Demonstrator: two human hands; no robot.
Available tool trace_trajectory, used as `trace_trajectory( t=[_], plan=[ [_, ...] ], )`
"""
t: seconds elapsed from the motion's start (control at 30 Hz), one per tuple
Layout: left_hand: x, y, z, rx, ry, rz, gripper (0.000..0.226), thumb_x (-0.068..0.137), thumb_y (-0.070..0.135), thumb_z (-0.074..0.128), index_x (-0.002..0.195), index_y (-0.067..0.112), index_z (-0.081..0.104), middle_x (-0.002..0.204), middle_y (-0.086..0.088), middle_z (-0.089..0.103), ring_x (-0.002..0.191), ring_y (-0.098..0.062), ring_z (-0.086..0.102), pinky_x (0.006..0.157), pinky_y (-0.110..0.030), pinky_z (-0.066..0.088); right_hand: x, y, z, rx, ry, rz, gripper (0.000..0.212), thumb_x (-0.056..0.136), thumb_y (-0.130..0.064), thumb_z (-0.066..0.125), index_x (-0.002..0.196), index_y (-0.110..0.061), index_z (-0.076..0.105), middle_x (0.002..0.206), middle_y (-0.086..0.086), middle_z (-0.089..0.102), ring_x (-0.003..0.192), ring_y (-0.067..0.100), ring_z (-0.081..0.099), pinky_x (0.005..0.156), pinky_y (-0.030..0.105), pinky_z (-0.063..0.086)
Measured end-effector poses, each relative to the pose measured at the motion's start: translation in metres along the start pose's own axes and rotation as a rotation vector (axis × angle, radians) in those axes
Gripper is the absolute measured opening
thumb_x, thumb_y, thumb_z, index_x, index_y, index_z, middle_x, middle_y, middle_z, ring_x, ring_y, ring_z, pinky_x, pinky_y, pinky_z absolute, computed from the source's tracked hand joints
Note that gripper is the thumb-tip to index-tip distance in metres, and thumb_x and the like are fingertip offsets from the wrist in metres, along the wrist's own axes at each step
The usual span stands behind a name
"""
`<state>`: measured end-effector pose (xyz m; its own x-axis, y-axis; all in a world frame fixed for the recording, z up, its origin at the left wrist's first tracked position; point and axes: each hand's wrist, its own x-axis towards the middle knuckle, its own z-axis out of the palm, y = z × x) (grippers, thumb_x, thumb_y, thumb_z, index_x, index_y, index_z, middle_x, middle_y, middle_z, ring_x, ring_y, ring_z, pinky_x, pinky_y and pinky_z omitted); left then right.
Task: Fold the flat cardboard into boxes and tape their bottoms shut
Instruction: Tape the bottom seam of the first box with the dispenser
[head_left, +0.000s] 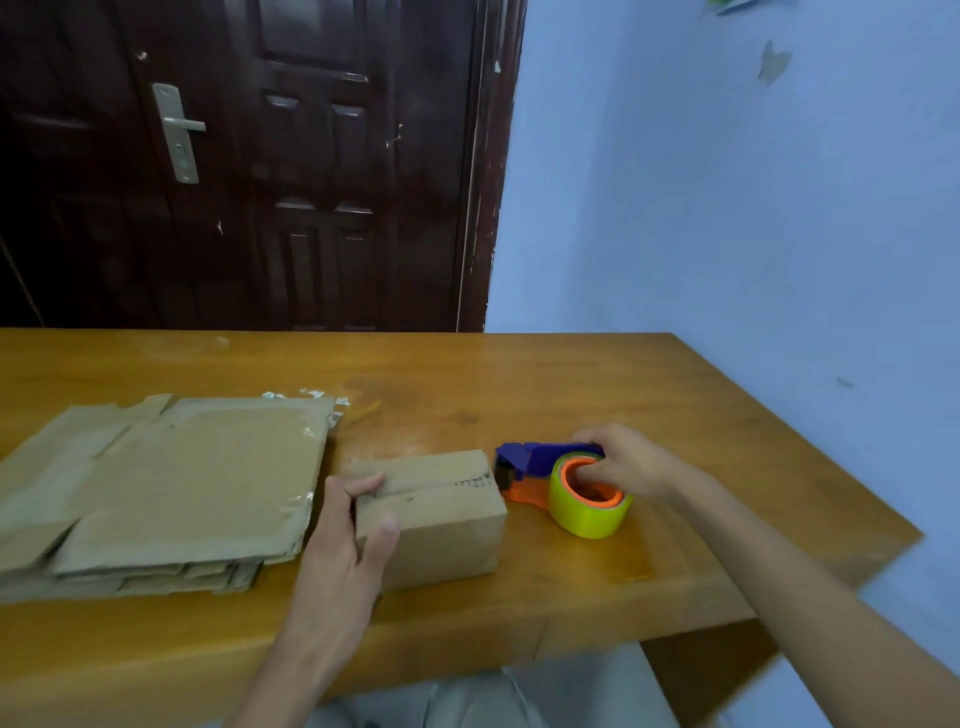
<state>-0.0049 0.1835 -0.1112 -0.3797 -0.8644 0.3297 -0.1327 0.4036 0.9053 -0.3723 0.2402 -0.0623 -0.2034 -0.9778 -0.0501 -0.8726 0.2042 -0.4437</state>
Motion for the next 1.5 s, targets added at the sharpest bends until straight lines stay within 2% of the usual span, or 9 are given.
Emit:
trace_trajectory(
  t=[0.2,0.3,0.47,0.6,0.77,0.87,1.03,1.23,1.5],
  plan=[
    [0.005,-0.007,-0.003,0.183,-0.174,0.081,0.057,0.081,0.095,0.036,0.127,0.062,0.030,0.127,0.040,0.040,0.119,0.012,0.048,0.089,-0.008,0.040,-0.012,-0.010,-0.002,0.197,0.121,-0.042,0.014,0.091,-0.003,0.072,0.089,-0.015,0.064,0.066,-0.015,0.063,0.060,0.002,0.055,0.058,0.020,0.043],
    [0.000,-0.009,-0.003,0.276,-0.139,0.113,0.058,0.089,0.084,0.037,0.135,0.048,0.031,0.128,0.015,0.044,0.112,-0.007,0.053,0.087,-0.027,0.049,-0.016,-0.015,0.016,0.274,0.217,-0.045,0.015,0.093,0.005,0.067,0.091,-0.010,0.064,0.067,-0.016,0.064,0.061,-0.001,0.055,0.060,0.016,0.043],
    [0.008,-0.001,-0.010,0.424,-0.163,0.140,0.064,0.093,0.085,0.027,0.135,0.037,0.035,0.126,0.008,0.041,0.103,-0.018,0.058,0.078,-0.040,0.058,-0.025,-0.012,0.038,0.452,0.408,-0.048,0.011,0.097,-0.002,0.066,0.098,-0.013,0.066,0.076,-0.012,0.065,0.069,0.002,0.057,0.064,0.021,0.044],
    [0.024,0.023,-0.016,0.608,-0.295,0.121,0.057,0.090,0.082,0.027,0.130,0.041,0.032,0.123,0.008,0.040,0.101,-0.017,0.057,0.082,-0.038,0.057,-0.032,-0.005,0.050,0.575,0.543,-0.080,0.016,0.094,-0.026,0.064,0.106,-0.017,0.068,0.084,0.001,0.069,0.077,0.011,0.061,0.069,0.031,0.047],
    [0.051,0.084,-0.031,0.915,-0.469,0.302,0.061,0.089,0.085,0.023,0.121,0.036,0.036,0.108,0.003,0.043,0.091,-0.014,0.054,0.077,-0.028,0.047,-0.031,-0.005,0.052,0.619,0.568,-0.097,0.018,0.101,-0.006,0.062,0.106,-0.021,0.068,0.086,-0.008,0.071,0.079,0.006,0.064,0.070,0.022,0.049],
    [0.070,0.111,-0.030,1.102,-0.582,0.396,0.060,0.087,0.088,0.030,0.123,0.041,0.036,0.108,0.004,0.046,0.097,-0.015,0.053,0.084,-0.031,0.048,-0.031,-0.001,0.053,0.644,0.549,-0.080,0.024,0.101,-0.004,0.062,0.113,-0.023,0.070,0.095,0.000,0.073,0.089,0.019,0.069,0.078,0.035,0.053],
    [0.071,0.111,0.021,0.965,-0.681,0.462,0.063,0.085,0.087,0.045,0.138,0.053,0.045,0.125,0.007,0.046,0.117,-0.013,0.040,0.098,-0.036,0.034,-0.034,-0.005,0.052,0.658,0.584,-0.097,0.024,0.098,-0.013,0.065,0.107,-0.034,0.070,0.096,-0.001,0.074,0.090,0.019,0.070,0.077,0.035,0.053],
    [0.070,0.100,0.048,0.980,-0.616,0.460,0.069,0.089,0.091,0.030,0.150,0.059,0.034,0.136,0.007,0.047,0.121,-0.014,0.041,0.102,-0.040,0.035,-0.049,-0.007,0.043,0.663,0.637,-0.056,0.016,0.100,0.003,0.061,0.101,-0.013,0.066,0.087,0.009,0.068,0.077,0.012,0.061,0.069,0.031,0.047],
    [0.069,0.097,0.054,0.794,-0.497,0.331,0.077,0.082,0.089,0.047,0.152,0.057,0.039,0.150,0.019,0.049,0.132,-0.006,0.040,0.102,-0.032,0.028,-0.086,-0.027,-0.008,0.379,0.609,-0.214,0.033,0.085,-0.005,0.058,0.109,-0.024,0.071,0.094,-0.013,0.070,0.086,0.007,0.064,0.075,0.017,0.045]
  ],
)
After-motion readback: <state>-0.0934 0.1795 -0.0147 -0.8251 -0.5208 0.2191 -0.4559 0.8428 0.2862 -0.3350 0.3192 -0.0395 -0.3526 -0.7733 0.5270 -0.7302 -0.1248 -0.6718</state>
